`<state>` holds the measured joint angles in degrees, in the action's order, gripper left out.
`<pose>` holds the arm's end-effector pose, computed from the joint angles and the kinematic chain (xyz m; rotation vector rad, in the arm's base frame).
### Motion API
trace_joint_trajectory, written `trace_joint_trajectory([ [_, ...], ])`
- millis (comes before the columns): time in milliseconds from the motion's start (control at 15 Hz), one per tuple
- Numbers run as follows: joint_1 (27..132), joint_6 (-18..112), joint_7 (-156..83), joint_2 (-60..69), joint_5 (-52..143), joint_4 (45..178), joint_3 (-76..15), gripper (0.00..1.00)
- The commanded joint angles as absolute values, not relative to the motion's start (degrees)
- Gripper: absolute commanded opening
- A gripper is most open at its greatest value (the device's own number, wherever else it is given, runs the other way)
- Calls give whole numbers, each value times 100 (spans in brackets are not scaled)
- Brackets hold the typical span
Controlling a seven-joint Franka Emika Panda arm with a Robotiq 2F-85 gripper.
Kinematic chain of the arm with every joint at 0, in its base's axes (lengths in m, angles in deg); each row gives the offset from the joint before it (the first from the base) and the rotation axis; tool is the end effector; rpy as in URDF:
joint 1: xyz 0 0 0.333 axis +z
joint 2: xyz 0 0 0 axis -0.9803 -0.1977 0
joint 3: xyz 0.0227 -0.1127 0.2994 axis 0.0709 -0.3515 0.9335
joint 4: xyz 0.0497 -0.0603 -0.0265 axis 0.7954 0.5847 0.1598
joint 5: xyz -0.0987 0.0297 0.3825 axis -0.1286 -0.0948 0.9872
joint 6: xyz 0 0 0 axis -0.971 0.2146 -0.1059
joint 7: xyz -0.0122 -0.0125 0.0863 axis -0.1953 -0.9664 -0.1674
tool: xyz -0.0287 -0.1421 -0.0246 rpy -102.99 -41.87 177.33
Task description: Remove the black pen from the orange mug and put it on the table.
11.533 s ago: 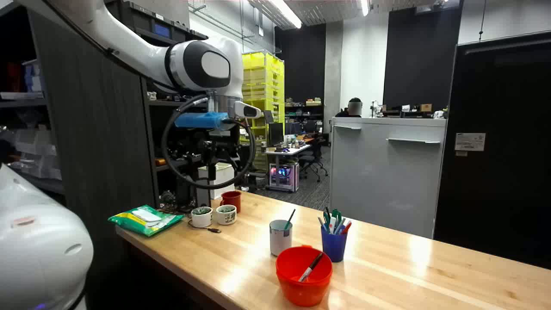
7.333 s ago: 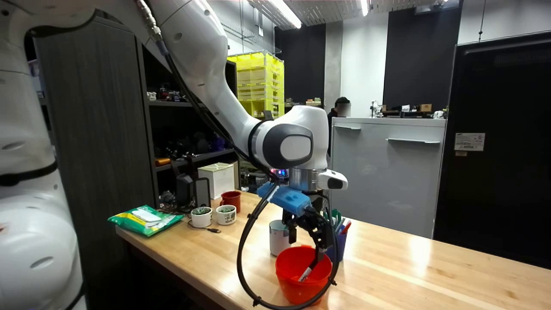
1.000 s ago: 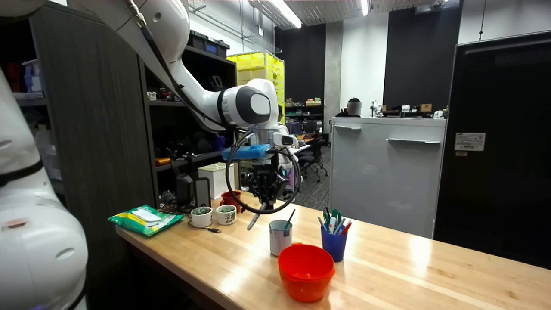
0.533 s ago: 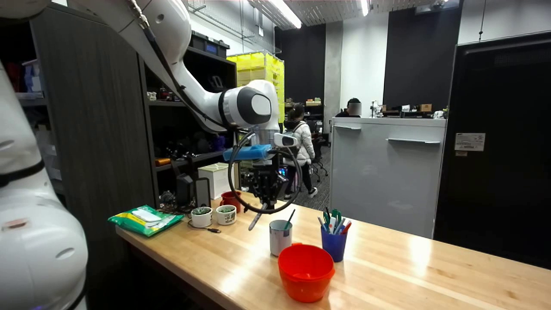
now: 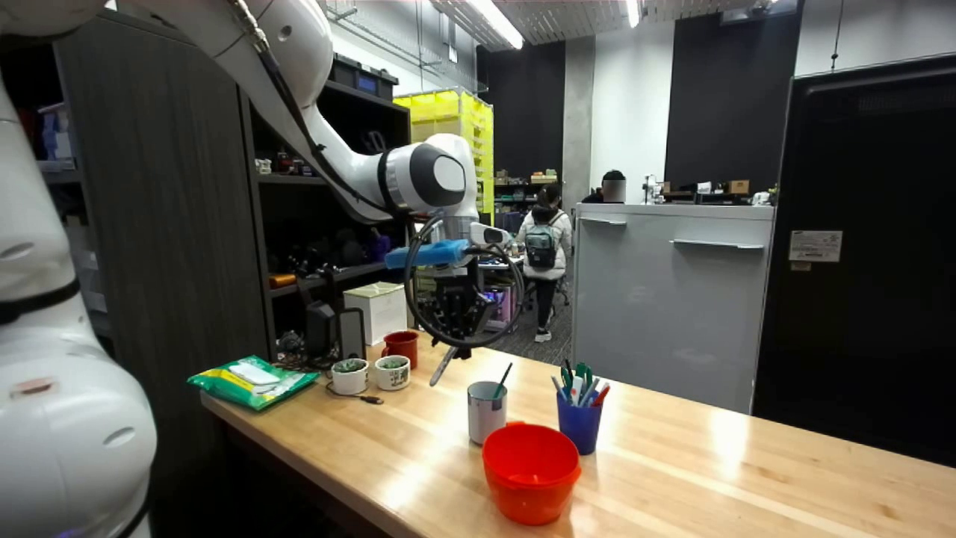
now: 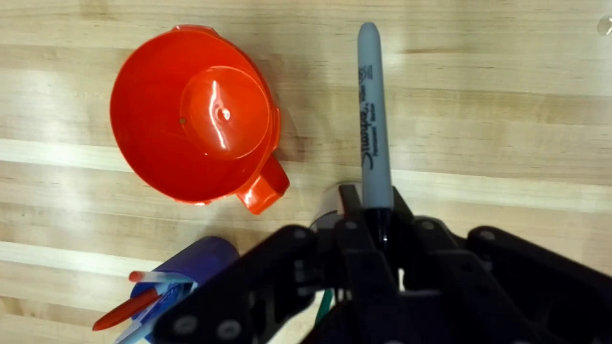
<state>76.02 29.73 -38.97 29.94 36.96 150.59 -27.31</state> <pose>0.4743 -0.0466 0.3690 2.9678 0.0013 -0.1513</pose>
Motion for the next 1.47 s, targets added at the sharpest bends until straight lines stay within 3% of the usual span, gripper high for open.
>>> trace_joint_trajectory([
  [0, 7747, 2924, -4074, 2832, 3704, 14814, -2634, 4],
  [1267, 8277, 2799, -4056, 1026, 4386, 12817, -2228, 4],
  [1333, 8236, 2963, -4137, 1256, 4342, 13148, -2266, 15],
  [1400, 8249, 2959, -4137, 1157, 4344, 13044, -2261, 15],
])
